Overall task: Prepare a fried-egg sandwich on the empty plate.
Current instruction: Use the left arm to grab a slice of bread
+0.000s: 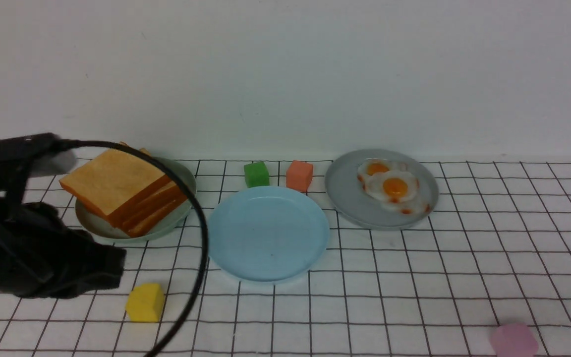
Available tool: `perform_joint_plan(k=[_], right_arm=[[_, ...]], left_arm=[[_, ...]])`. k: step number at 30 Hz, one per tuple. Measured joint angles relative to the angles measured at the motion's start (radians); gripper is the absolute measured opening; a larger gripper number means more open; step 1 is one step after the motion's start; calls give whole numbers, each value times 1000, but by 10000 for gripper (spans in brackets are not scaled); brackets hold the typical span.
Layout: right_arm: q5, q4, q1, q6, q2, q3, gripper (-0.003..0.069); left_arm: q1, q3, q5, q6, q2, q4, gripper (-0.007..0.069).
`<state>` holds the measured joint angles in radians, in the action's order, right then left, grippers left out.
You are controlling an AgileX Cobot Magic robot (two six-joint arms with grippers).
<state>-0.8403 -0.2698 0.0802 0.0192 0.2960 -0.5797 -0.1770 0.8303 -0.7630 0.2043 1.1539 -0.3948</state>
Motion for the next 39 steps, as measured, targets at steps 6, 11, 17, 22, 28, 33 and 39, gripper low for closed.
perform_joint_plan(k=[6, 11, 17, 22, 28, 33, 39], right_arm=[[-194, -10, 68, -196, 263, -260, 8], [-220, -12, 185, -230, 371, -343, 10], [-231, -4, 271, -232, 403, -354, 14], [-234, 2, 279, -232, 403, -354, 16], [-211, 4, 279, -232, 403, -354, 20], [-196, 3, 279, -232, 403, -354, 25], [-196, -20, 279, -231, 403, -354, 25]], left_arm=[[-82, 201, 66, 13, 177, 51, -13], [-48, 399, 6, 12, 398, 152, -13], [0, 553, -4, -25, 597, 238, -3], [27, 648, 17, -28, 713, 374, 129], [27, 679, 117, -28, 791, 461, 316], [27, 682, 172, -30, 858, 506, 382], [27, 685, 205, -110, 881, 543, 382]])
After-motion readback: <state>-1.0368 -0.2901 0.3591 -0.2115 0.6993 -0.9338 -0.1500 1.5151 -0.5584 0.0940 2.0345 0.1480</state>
